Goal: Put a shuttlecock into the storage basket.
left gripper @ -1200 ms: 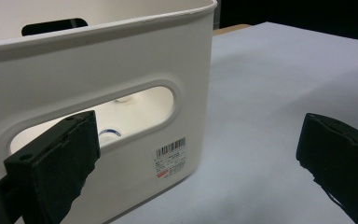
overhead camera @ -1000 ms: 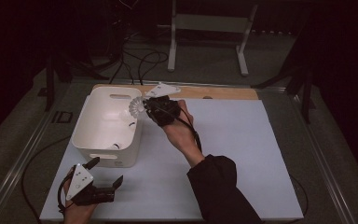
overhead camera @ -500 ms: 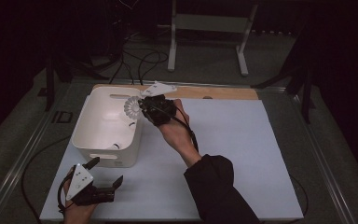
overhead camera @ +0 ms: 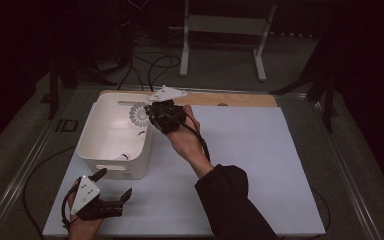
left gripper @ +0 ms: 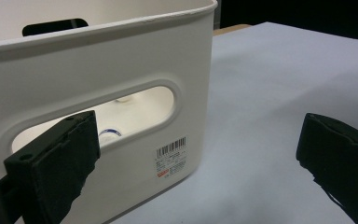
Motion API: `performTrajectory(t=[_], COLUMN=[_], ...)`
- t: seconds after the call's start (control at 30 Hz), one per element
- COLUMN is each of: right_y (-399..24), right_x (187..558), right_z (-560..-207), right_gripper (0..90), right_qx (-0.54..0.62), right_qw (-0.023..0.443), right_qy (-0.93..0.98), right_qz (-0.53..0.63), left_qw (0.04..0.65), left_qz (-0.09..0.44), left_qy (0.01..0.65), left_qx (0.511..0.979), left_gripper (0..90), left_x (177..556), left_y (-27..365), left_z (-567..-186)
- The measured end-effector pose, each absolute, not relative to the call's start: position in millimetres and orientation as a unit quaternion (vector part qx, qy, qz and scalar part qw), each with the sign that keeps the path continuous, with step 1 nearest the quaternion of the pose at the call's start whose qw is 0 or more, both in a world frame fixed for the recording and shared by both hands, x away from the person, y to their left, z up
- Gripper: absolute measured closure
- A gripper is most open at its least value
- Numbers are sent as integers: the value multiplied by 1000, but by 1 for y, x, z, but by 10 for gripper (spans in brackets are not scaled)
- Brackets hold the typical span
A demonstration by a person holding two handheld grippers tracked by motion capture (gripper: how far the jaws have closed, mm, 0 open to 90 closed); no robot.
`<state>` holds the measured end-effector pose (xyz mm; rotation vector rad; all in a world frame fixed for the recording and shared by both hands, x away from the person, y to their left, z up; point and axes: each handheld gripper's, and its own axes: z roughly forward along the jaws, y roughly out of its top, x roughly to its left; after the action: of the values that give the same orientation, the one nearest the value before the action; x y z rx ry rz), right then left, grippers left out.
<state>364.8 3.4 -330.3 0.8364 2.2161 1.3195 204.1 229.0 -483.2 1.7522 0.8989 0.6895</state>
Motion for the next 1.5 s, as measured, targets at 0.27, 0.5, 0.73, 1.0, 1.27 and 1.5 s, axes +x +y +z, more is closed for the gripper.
performTrajectory(t=[0.27,0.5,0.73,1.0,1.27,1.5], right_y=[9,15,20,24,29,31], right_x=[366,366,366,367,367,369], right_z=[-329,-327,-327,-327,-328,-329], right_gripper=[891,891,891,891,890,890], right_qx=[299,297,293,294,295,295], right_qw=[211,208,203,194,185,175], right_qy=[797,798,800,800,800,800], right_qz=[481,481,482,486,489,493], left_qw=[503,503,503,502,503,504], left_qz=[285,284,285,285,286,285], left_qy=[372,371,372,371,372,373], left_qx=[726,727,726,727,726,725], left_gripper=[3,2,2,2,3,3], left_x=[204,204,204,204,204,204], left_y=[229,229,229,229,229,230], left_z=[-483,-483,-483,-483,-483,-483])
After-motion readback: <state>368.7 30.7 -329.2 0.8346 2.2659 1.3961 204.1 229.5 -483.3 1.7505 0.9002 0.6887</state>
